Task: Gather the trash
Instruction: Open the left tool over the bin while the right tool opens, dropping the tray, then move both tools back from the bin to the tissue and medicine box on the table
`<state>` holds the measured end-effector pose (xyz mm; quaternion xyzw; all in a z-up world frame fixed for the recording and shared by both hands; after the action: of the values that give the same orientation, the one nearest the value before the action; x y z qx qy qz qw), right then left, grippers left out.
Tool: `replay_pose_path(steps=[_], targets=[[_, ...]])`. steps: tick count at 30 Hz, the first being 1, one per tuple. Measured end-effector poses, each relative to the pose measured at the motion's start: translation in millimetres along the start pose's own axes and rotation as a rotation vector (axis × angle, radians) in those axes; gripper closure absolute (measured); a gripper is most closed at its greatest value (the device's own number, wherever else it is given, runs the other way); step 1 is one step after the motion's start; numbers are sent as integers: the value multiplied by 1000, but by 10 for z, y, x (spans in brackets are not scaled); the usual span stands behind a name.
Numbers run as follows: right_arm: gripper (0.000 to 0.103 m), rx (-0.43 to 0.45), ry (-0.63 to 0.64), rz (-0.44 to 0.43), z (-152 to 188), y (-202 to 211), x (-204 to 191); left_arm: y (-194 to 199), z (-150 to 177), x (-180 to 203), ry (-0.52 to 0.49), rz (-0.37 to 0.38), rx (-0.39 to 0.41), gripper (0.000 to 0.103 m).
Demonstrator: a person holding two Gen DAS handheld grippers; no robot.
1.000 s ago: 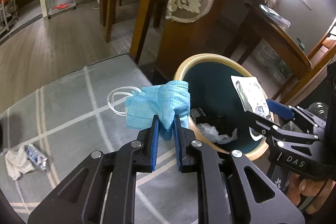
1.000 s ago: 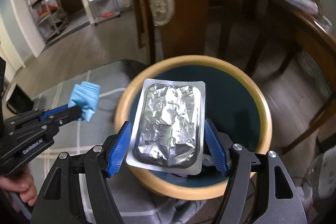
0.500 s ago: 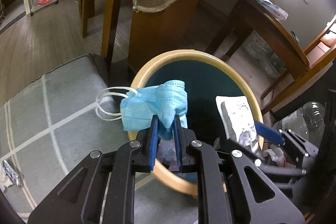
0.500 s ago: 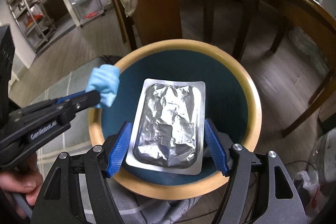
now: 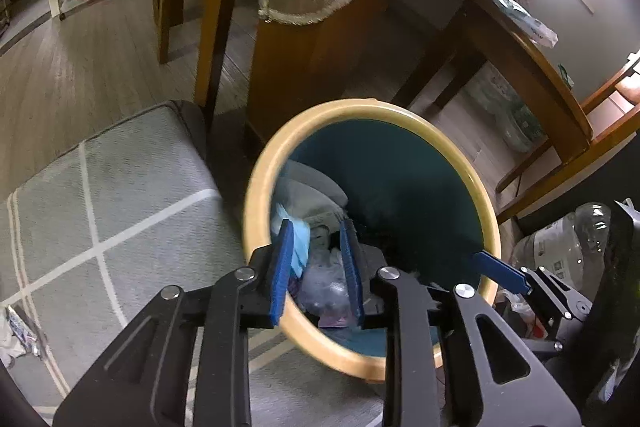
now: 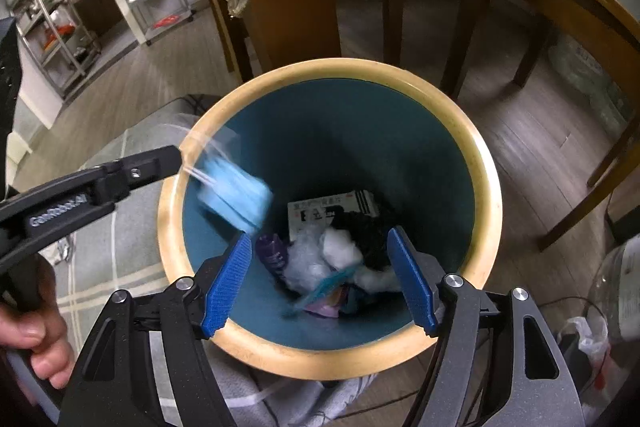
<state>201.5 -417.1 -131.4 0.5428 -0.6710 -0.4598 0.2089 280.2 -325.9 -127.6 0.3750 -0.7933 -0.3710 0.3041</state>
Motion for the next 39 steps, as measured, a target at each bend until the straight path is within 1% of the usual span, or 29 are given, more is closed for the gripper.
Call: replay_pose_path(steps=[1,4,7,11,14,20,25,31,36,39], targets=[[31,0,0,0,1,3,0,26,2,-26,1,-4,5,72],[31,1,5,0,0,6,-16,133,26,-143,7,-22,18,70],[31,2,9,0,3,7,-39,268,73,-297,26,-40,38,63],[29,12,28,-6,2,41,-113,442,163,-501,46,-68,60,58],[26,24,39,-18,-15,69,-174,579,285,-635,53,-96,70,52],[25,33,65,-55,-20,108,-410,891,588,-954,71,-155,80,46],[25,32,133,-81,46,129,-751,1142,927,-1345,122,-210,79,44],[24,27,220,-110,189,147,-1131,1422,1317,-1906,215,-275,72,44],[24,9,275,-126,321,125,-1411,1626,1542,-2301,273,-324,71,44],[24,4,305,-139,382,118,-1572,1691,1591,-2445,286,-345,70,44]])
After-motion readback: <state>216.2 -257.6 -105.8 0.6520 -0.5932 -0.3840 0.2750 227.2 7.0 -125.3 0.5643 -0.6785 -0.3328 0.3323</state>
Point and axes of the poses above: each gripper's, at about its wrist camera, not at the fingertips, and y roughly against the way its jaws point, x to its right, z to its underside, the point moved 10 cm from there along -y, roughly the way its jaws point, and after that the axes turned 8 degrees about -y, right-handed, at the moved point
